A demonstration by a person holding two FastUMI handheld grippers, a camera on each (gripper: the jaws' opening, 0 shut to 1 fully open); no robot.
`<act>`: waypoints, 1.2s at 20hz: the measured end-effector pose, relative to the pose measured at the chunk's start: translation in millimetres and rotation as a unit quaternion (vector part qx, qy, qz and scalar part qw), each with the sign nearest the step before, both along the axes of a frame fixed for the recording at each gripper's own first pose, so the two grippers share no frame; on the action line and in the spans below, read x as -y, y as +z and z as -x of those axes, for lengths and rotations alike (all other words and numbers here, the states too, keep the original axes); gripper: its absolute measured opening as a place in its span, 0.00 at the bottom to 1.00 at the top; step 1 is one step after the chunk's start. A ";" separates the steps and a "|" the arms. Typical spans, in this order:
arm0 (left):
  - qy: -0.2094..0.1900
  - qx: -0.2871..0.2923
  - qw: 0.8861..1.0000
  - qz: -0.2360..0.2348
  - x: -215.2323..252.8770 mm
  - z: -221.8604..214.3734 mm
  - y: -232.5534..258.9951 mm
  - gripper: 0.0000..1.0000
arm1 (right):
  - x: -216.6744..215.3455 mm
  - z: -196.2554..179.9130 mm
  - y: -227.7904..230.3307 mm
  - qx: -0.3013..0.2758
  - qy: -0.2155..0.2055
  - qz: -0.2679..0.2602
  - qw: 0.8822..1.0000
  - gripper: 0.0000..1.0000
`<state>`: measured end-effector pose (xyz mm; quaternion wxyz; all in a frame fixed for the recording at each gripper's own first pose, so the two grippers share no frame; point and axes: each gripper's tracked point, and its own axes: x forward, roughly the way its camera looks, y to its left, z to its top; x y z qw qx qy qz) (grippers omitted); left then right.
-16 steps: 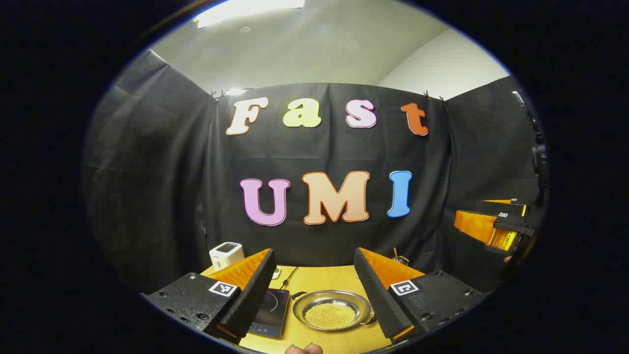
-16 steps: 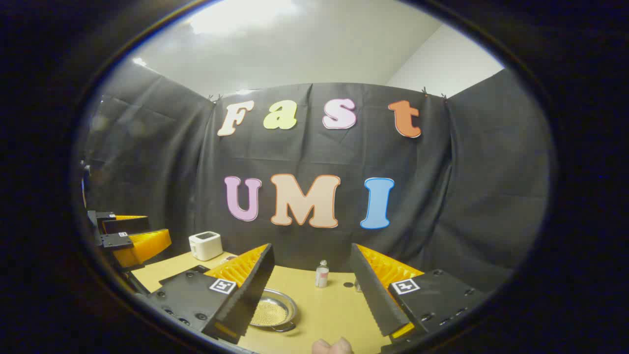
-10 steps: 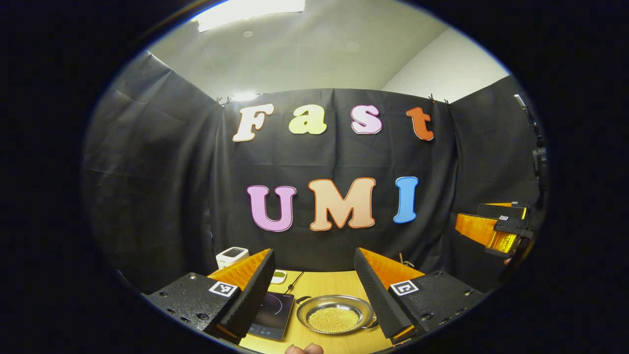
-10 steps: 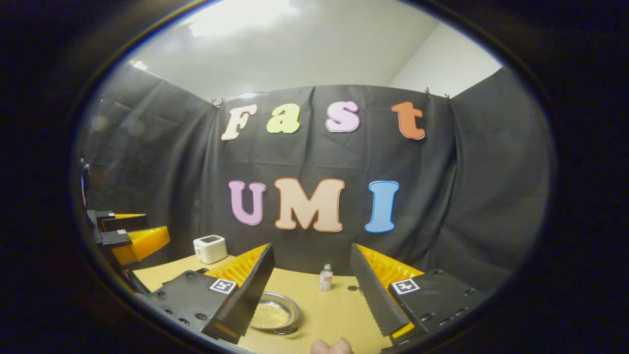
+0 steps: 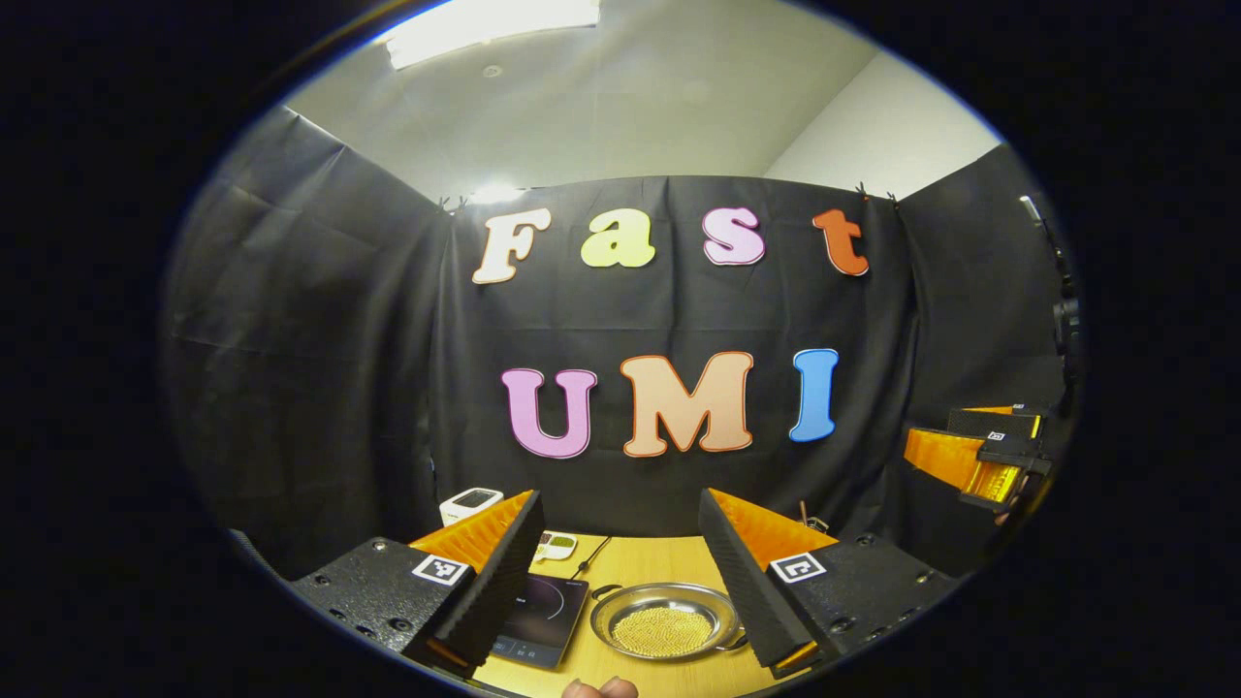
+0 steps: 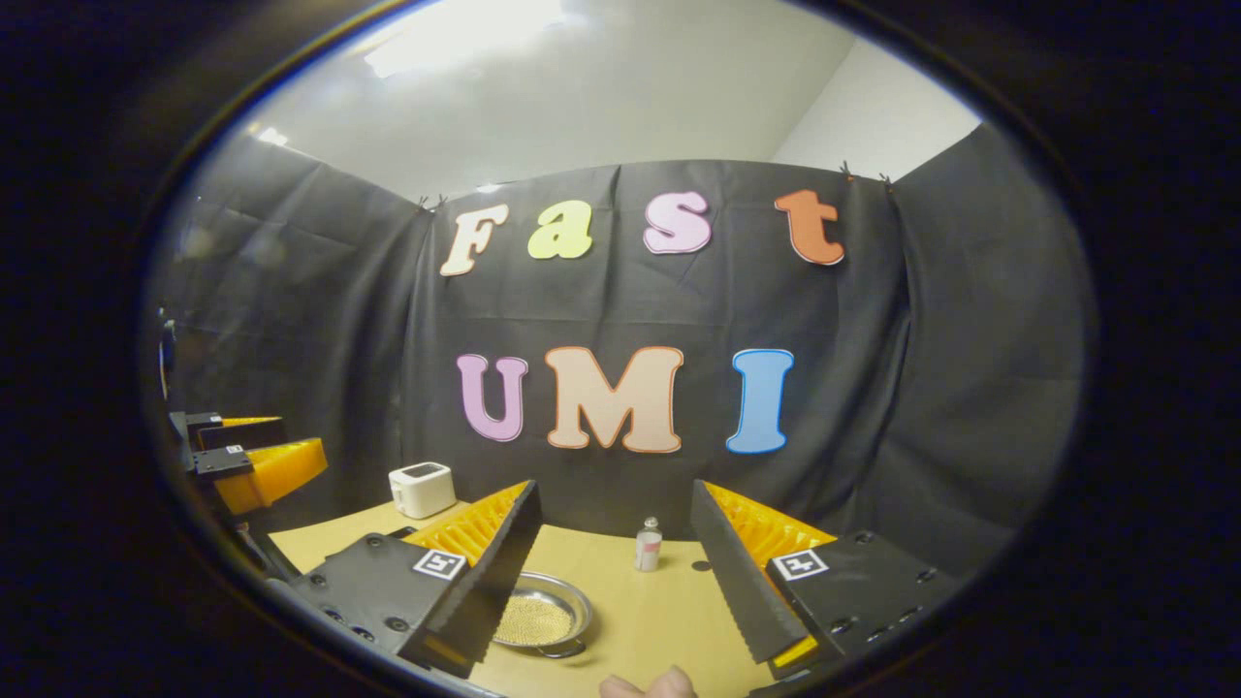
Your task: First push the handle of the pot to place it horizontally, then grasp the pot with both hands and set it on the induction cooktop.
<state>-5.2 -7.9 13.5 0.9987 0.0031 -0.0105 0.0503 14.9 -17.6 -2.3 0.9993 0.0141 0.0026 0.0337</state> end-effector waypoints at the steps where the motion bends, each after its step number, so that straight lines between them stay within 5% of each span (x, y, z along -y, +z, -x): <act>1: 0.002 0.000 1.000 0.001 1.9 1.4 0.7 0.97 | 2.0 -0.8 0.4 0.001 0.002 -0.002 1.000 0.99; 14: 0.027 -0.004 1.000 -0.012 4.7 6.2 -4.9 0.97 | -0.4 -21.2 -18.9 -0.012 0.031 -0.021 0.999 0.96; 17: 0.013 -0.010 1.000 -0.002 -7.2 -9.6 -13.6 0.97 | -6.8 -31.8 -31.4 -0.030 0.008 -0.006 1.000 0.67; 20: 0.001 -0.002 1.000 0.006 -30.5 -24.8 -10.2 0.97 | -30.1 -46.9 -38.6 -0.040 -0.008 -0.001 0.999 0.26; 23: -0.026 0.000 1.000 0.002 -47.0 -39.4 -12.3 0.96 | -49.2 -62.6 -40.8 -0.044 -0.029 0.000 0.999 0.30; 24: -0.034 0.001 0.999 -0.005 -54.5 -45.3 -13.6 0.96 | -60.7 -63.3 -42.1 -0.045 -0.026 -0.007 0.999 0.05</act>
